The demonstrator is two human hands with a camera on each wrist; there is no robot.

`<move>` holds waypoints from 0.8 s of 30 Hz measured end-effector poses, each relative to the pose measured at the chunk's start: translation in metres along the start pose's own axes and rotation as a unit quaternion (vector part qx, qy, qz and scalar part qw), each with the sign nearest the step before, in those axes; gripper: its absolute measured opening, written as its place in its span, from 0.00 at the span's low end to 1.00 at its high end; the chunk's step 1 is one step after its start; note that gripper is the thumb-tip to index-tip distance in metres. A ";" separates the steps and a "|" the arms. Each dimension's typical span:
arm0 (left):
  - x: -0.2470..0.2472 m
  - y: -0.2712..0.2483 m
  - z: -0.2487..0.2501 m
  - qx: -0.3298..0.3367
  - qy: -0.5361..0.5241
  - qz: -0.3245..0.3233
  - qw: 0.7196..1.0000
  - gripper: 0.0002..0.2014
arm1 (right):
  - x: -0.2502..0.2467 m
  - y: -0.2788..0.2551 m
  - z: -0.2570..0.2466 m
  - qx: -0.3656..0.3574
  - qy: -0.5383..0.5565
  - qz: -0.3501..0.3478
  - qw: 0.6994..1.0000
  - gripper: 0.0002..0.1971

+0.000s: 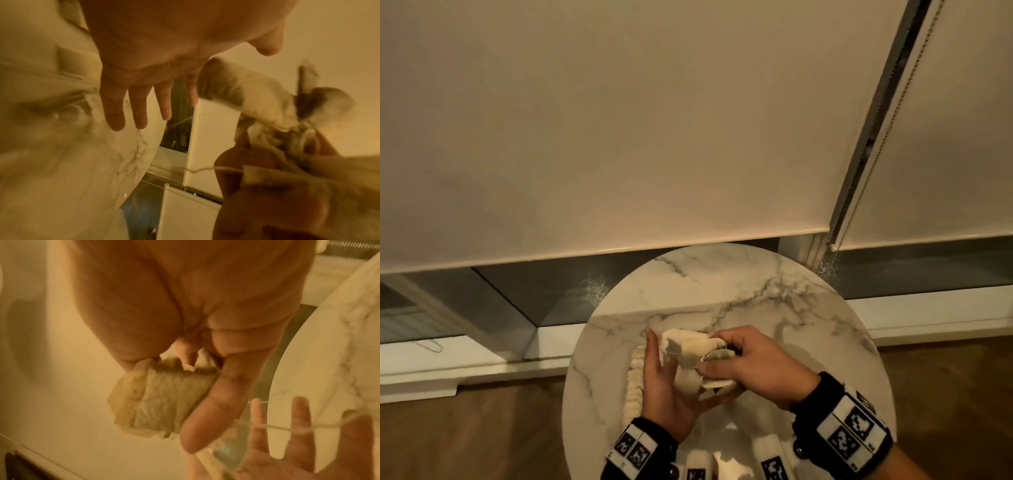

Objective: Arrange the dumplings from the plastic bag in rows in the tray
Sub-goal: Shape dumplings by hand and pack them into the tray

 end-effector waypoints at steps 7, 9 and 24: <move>-0.035 -0.005 0.022 -0.040 -0.129 -0.019 0.991 0.47 | 0.051 0.034 0.002 0.012 -0.085 -0.043 0.995 0.09; -0.045 -0.005 0.031 -0.032 -0.140 -0.007 0.990 0.45 | 0.064 0.045 0.004 -0.009 -0.178 -0.021 0.984 0.07; -0.108 0.013 0.056 0.009 -0.142 0.009 0.990 0.15 | 0.120 0.081 0.031 -0.051 -0.280 0.020 0.958 0.22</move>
Point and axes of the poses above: each hand's wrist, its own y-axis towards the middle knuckle, its own x-axis out of the palm, z = x × y, the point moved 6 cm from there along y, towards the middle knuckle, and after that the axes turned 5 degrees about z, right-handed, at the moved point
